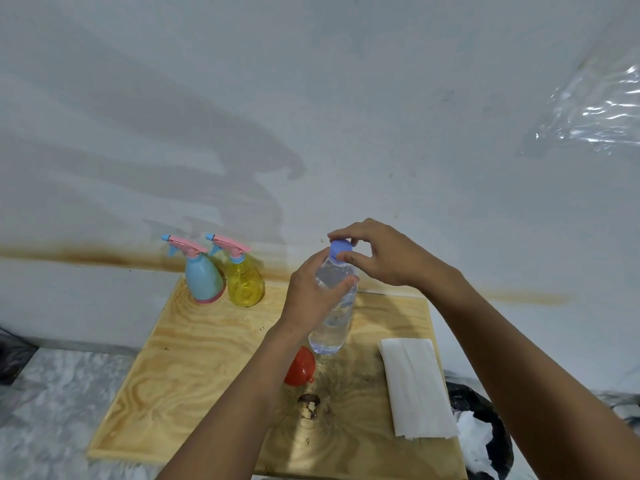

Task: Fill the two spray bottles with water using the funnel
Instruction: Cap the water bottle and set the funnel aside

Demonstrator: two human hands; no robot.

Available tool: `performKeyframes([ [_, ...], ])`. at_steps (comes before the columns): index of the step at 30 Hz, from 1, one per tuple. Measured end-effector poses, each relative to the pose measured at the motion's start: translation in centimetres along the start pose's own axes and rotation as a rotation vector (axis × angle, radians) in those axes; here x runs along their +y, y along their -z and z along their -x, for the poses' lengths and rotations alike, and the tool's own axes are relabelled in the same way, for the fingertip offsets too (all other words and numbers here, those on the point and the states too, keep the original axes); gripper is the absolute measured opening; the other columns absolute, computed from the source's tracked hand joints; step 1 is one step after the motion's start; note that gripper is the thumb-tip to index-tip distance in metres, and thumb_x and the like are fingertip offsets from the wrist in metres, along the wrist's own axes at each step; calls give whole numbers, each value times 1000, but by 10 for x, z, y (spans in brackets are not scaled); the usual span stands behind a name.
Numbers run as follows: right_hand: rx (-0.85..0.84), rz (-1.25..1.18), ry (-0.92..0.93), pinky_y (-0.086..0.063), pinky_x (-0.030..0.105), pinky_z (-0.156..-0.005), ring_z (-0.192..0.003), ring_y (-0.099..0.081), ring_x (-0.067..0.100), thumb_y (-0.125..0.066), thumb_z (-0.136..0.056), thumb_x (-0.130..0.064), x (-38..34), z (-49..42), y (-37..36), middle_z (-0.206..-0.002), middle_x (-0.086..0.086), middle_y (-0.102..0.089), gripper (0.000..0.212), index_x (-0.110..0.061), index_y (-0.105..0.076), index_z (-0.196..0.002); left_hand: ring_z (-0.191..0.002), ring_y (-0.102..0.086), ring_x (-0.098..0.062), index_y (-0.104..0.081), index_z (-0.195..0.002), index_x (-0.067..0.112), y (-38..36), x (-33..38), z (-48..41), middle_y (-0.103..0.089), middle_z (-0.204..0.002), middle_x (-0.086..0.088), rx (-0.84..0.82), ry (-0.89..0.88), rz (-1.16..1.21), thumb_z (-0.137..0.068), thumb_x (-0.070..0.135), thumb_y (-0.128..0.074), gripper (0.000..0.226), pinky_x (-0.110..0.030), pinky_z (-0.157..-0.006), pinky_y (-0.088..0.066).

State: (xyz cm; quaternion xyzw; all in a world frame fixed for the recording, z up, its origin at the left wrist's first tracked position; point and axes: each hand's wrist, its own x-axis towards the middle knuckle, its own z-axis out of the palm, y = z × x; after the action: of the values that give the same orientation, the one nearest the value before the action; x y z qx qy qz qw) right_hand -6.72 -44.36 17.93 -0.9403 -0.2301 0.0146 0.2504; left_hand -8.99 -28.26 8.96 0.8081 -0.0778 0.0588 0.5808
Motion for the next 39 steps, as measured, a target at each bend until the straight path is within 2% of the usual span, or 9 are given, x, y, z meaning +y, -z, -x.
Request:
performKeyframes([
  [3,51,14,4,-35,15,-82,-101,-44,3,-60,-99,-36,-3,1,-12,-122,-9,-64,35,-28,-61,-133,-109,-62,-6,-62,-128,24,-1,-2,0,-69,-112,9,21,12,10,-76,44,-79,58,-20,-87,-50],
  [7,139,-23,-66,-39,23,-93,-111,-49,12,-61,-98,-37,-10,3,-20,-119,-1,-63,38,-23,-61,-133,-101,-58,3,-65,-117,23,-2,1,0,-68,-105,12,41,-3,-7,-79,33,-81,42,-5,-77,-41],
  [15,392,-93,-274,-45,22,-87,-101,-55,11,-63,-94,-46,-25,2,-51,-108,0,-58,34,-23,-66,-119,-91,-64,-10,-64,-123,24,-2,1,1,-70,-101,8,30,-5,34,-78,23,-80,48,-20,-74,-49],
  [22,309,-145,-202,-42,18,-84,-97,-52,6,-68,-90,-45,-14,9,-39,-102,-8,-60,31,-27,-69,-116,-104,-63,-6,-66,-116,24,-1,-1,2,-70,-108,10,25,4,77,-76,23,-83,43,-19,-80,-48],
  [27,395,-125,-281,-40,20,-85,-101,-53,9,-64,-93,-46,-23,8,-52,-106,-3,-58,37,-20,-66,-119,-95,-65,-5,-64,-119,29,-2,1,4,-69,-102,13,46,5,100,-79,24,-79,43,-24,-76,-53],
  [30,458,-199,-320,-42,22,-81,-95,-53,9,-65,-91,-51,-23,9,-57,-97,-6,-59,37,-22,-67,-114,-97,-64,-3,-63,-122,31,-3,1,4,-68,-106,14,14,2,112,-80,26,-78,45,-20,-77,-50],
  [33,478,-217,-304,-45,26,-85,-102,-51,9,-53,-94,-58,-16,15,-64,-103,-9,-61,41,-26,-66,-116,-110,-62,-5,-56,-130,35,2,-3,1,-65,-120,15,-57,11,92,-77,40,-78,58,-26,-85,-52],
  [36,572,-378,-323,-48,27,-90,-106,-54,6,-38,-93,-64,-7,27,-77,-112,-12,-60,54,-27,-62,-123,-134,-43,1,-36,-148,37,20,-16,2,-44,-149,19,-156,67,39,-68,64,-77,94,-22,-105,-40],
  [39,556,-526,-394,-46,25,-93,-111,-56,7,-40,-86,-66,4,37,-93,-120,-9,-58,63,-26,-57,-131,-137,-37,1,-34,-151,34,40,-44,16,-39,-152,18,-169,178,43,-67,62,-76,98,-22,-106,-34],
])
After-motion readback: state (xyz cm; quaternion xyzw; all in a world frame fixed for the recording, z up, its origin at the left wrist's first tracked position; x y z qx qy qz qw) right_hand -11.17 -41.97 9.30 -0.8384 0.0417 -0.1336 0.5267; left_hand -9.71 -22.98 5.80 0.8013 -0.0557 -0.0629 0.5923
